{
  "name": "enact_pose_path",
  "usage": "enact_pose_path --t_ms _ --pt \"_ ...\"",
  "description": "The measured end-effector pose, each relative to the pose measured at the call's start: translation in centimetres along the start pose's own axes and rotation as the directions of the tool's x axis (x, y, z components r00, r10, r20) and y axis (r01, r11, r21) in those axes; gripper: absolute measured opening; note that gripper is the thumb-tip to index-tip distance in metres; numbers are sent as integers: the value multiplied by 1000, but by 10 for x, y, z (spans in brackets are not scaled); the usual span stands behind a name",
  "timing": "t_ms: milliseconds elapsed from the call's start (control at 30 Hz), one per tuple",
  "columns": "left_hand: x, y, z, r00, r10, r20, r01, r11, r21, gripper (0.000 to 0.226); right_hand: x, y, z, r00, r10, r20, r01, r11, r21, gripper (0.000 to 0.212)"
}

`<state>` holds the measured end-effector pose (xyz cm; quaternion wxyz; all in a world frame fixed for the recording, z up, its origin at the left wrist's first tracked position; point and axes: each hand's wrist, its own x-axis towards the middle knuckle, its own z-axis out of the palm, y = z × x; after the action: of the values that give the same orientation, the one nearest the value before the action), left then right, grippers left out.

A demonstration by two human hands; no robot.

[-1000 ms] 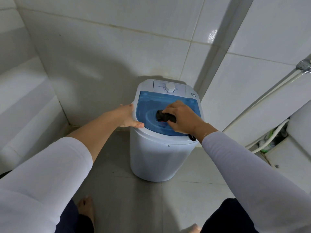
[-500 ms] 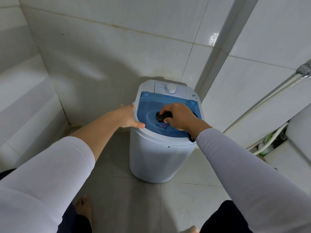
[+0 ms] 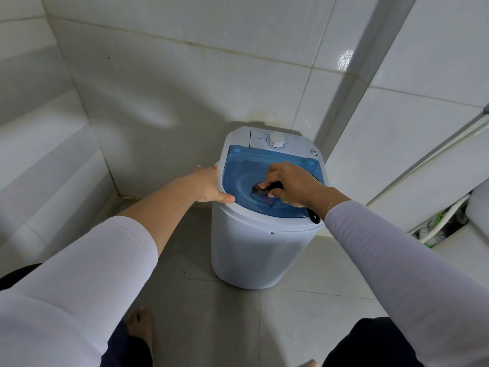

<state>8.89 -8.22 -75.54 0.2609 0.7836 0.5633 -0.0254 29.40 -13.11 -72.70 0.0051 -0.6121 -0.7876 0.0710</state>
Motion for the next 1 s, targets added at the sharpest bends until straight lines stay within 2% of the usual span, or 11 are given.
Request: enact_pose_path --t_ms 133,367,700,833,1000 --pt "-2 2 -1 1000 -11 0 11 1000 8 96 -1 3 -2 998 -32 51 36 996 -78 25" --pt "-6 6 -1 1000 -26 7 26 999 45 97 -5 10 -2 996 -49 68 65 964 -259 30" --pt "4 -1 2 999 -51 -10 52 995 86 99 -10 8 -10 994 14 112 25 941 -336 37" --pt "8 -5 3 998 -63 -15 64 992 106 98 -11 11 -8 996 45 79 -19 954 -300 35" --pt "7 -2 3 999 -45 -21 47 994 100 94 -18 23 -1 990 135 -31 -137 989 -56 24"
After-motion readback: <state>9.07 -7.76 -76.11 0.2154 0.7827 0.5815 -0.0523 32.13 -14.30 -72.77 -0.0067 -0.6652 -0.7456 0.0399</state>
